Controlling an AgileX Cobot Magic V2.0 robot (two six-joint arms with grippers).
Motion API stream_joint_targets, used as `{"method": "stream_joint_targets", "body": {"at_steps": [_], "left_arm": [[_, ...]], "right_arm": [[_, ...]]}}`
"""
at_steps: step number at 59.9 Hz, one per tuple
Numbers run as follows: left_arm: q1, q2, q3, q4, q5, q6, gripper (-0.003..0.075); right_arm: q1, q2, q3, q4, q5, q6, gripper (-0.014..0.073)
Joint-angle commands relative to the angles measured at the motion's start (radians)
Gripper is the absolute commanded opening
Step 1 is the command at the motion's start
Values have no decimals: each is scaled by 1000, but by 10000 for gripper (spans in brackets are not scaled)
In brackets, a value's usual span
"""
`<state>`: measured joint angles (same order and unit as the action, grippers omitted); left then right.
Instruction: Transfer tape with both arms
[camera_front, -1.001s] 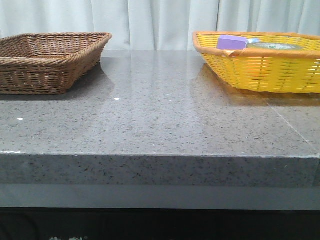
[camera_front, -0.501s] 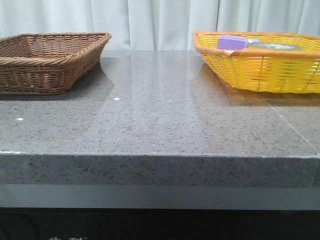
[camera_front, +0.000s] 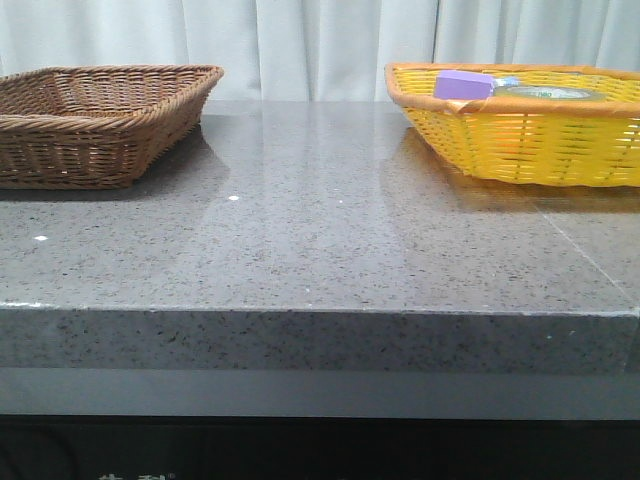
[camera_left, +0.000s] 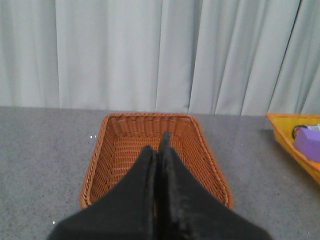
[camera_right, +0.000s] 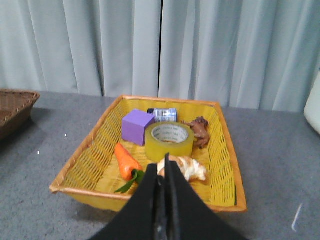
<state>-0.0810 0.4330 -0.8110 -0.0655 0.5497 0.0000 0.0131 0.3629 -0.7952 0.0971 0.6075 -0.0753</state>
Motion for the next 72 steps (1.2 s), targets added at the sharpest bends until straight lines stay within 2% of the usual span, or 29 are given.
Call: {"method": "stream_joint_targets", "body": {"at_steps": [1, 6, 22, 52, 57, 63, 67, 72], "left_arm": [[-8, 82, -74, -10, 1, -11, -20], [-8, 144, -98, -10, 60, -11, -20], [-8, 254, -101, -10, 79, -11, -20], [-8, 302, -101, -3, 80, -11, -13], [-8, 302, -101, -3, 76, -11, 83], [-8, 302, -101, -3, 67, -11, 290], [-8, 302, -101, -3, 63, -11, 435], [-8, 302, -101, -3, 58, -11, 488]], "right_arm": [[1, 88, -71, -7, 3, 0, -70], [1, 170, -108, -7, 52, 18, -70], [-2, 371, -140, -9, 151, 35, -70], [-2, 446, -140, -21, 189, 30, -67], [-2, 446, -140, -28, 178, 30, 3], [-2, 446, -140, -28, 178, 30, 197], [-2, 446, -140, -28, 178, 30, 365], [-2, 446, -140, -32, 176, 30, 486]]}}
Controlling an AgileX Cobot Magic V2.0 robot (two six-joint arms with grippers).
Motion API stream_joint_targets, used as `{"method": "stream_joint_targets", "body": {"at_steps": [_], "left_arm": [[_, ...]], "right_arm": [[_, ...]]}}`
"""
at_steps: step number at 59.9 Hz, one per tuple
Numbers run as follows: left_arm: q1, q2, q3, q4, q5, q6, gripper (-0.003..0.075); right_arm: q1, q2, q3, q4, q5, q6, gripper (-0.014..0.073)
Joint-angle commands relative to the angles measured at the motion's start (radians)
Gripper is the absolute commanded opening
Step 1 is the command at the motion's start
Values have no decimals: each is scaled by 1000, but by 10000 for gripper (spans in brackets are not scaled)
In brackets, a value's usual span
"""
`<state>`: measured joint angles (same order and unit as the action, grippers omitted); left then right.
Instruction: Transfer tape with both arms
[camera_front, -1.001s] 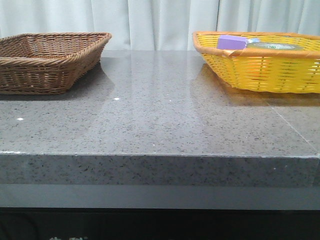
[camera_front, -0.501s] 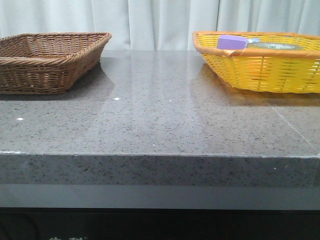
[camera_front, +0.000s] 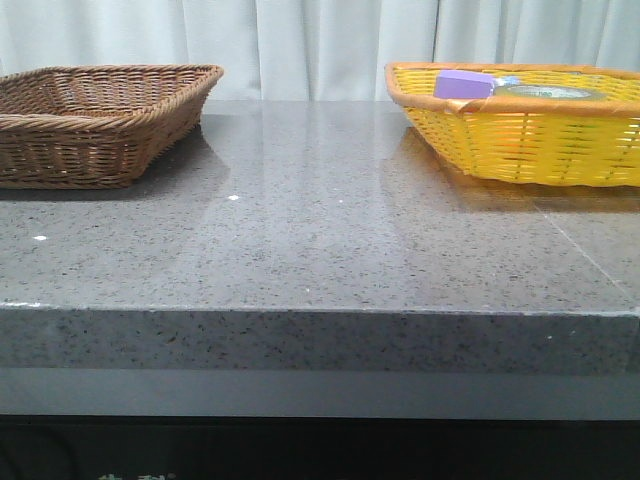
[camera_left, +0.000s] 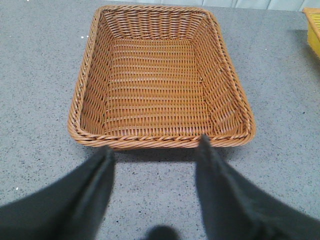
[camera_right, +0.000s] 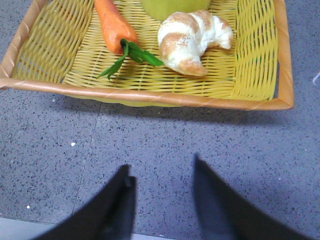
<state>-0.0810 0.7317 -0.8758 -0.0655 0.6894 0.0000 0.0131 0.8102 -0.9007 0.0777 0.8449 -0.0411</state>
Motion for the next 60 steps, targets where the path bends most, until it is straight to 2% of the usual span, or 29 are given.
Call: {"method": "stream_joint_targets", "body": {"at_steps": [1, 5, 17, 23, 42, 60], "left_arm": [[-8, 4, -36, -3, -83, -11, 486], [-8, 4, -36, -3, -83, -11, 469], [-8, 4, -36, -46, -98, 0, 438], [-20, 15, -40, -111, -107, 99, 438], [-186, 50, -58, -145, -128, 142, 438], [-214, 50, -58, -145, -143, 142, 438]], "right_arm": [[-2, -2, -35, -12, -59, -4, 505], [-2, -2, -32, -11, -58, -4, 528], [-2, 5, -37, 7, -72, -3, 526], [-4, 51, -79, 5, -56, 24, 526], [-34, 368, -385, 8, 24, 41, 526], [-85, 667, -689, 42, 57, 35, 526]]}}
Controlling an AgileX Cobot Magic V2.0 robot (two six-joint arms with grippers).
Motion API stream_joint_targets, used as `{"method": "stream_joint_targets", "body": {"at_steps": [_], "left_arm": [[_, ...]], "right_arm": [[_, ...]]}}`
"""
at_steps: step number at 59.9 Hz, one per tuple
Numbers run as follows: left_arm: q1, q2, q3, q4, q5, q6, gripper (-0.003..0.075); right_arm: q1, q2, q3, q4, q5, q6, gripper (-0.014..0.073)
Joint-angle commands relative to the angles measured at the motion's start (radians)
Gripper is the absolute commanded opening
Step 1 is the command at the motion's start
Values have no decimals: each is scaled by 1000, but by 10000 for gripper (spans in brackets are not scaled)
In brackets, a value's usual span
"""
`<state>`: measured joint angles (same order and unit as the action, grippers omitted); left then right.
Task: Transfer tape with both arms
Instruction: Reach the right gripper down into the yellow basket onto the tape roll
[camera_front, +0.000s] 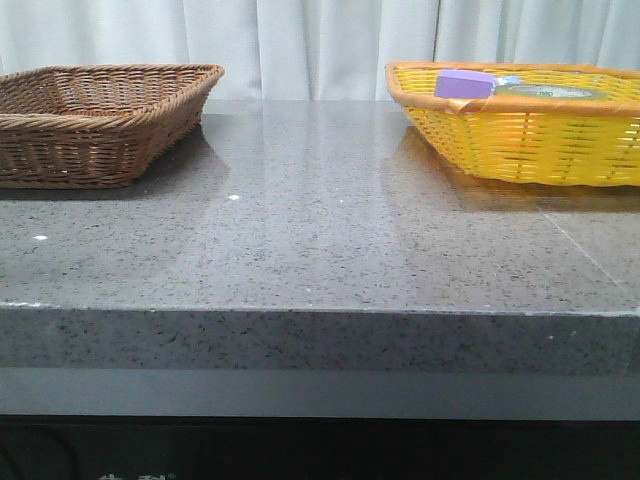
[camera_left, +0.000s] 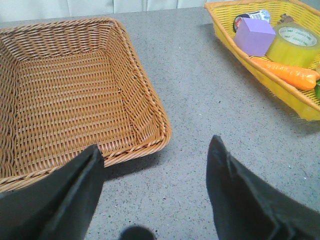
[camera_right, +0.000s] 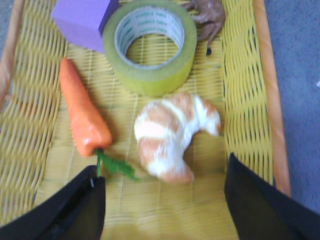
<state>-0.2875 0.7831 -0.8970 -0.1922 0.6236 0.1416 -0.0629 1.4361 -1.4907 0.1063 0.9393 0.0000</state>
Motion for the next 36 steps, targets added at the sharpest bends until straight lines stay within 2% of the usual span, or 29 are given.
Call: {"method": "stream_joint_targets", "body": {"at_steps": [1, 23, 36], "left_arm": [[-8, -2, -37, -18, -77, 0, 438], [-8, -2, -37, -18, -77, 0, 438], [-8, -2, -37, -18, -77, 0, 438]], "right_arm": [[-9, 54, -119, 13, -36, -7, 526], [-9, 380, -440, 8, 24, -18, 526], [-9, 499, -551, -7, 32, -18, 526]]}}
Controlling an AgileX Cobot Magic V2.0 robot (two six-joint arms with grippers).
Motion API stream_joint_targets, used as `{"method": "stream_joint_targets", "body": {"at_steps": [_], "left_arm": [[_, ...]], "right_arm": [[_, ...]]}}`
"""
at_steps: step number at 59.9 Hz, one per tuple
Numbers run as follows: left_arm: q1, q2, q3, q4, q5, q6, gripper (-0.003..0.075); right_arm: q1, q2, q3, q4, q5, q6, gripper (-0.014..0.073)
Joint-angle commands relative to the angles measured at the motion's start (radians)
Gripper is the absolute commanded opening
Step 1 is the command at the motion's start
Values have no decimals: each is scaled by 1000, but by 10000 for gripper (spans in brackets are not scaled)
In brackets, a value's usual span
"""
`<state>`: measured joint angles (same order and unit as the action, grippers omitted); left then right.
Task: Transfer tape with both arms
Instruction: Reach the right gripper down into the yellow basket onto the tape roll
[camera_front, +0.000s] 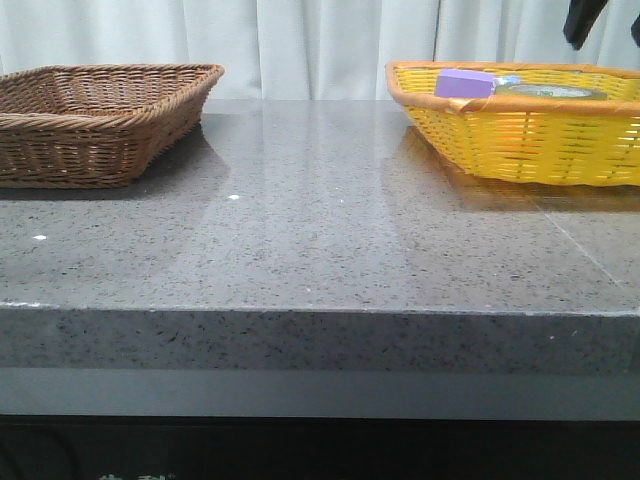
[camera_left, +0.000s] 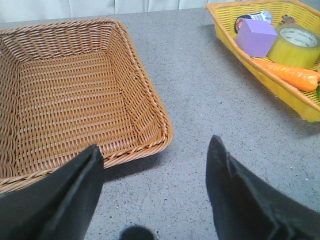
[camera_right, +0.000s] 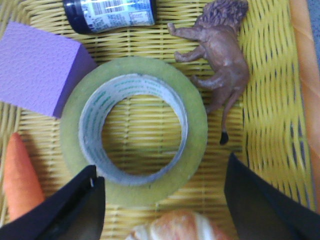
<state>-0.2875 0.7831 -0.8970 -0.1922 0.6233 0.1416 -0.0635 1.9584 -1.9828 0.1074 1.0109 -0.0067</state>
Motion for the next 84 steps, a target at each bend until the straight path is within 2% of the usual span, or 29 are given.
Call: {"method": "stream_joint_targets", "body": {"at_steps": [1, 13, 31, 55, 68, 84], "left_arm": [[-8, -2, -37, -18, -77, 0, 438], [-8, -2, -37, -18, -77, 0, 438], [-8, -2, -37, -18, -77, 0, 438], [-8, -2, -35, -18, -77, 0, 438], [-8, -2, -35, -18, -77, 0, 438], [-8, -2, -35, -18, -77, 0, 438]], "right_arm": [[-8, -14, -66, -8, -42, -12, 526], [-8, 52, -114, -67, -53, -12, 526], [-8, 117, -144, -69, -91, -12, 520], [-8, 161, -148, -67, -121, -11, 298], [-8, 167, -148, -67, -124, -11, 148], [-8, 136, -151, -61, -121, -11, 125]]}}
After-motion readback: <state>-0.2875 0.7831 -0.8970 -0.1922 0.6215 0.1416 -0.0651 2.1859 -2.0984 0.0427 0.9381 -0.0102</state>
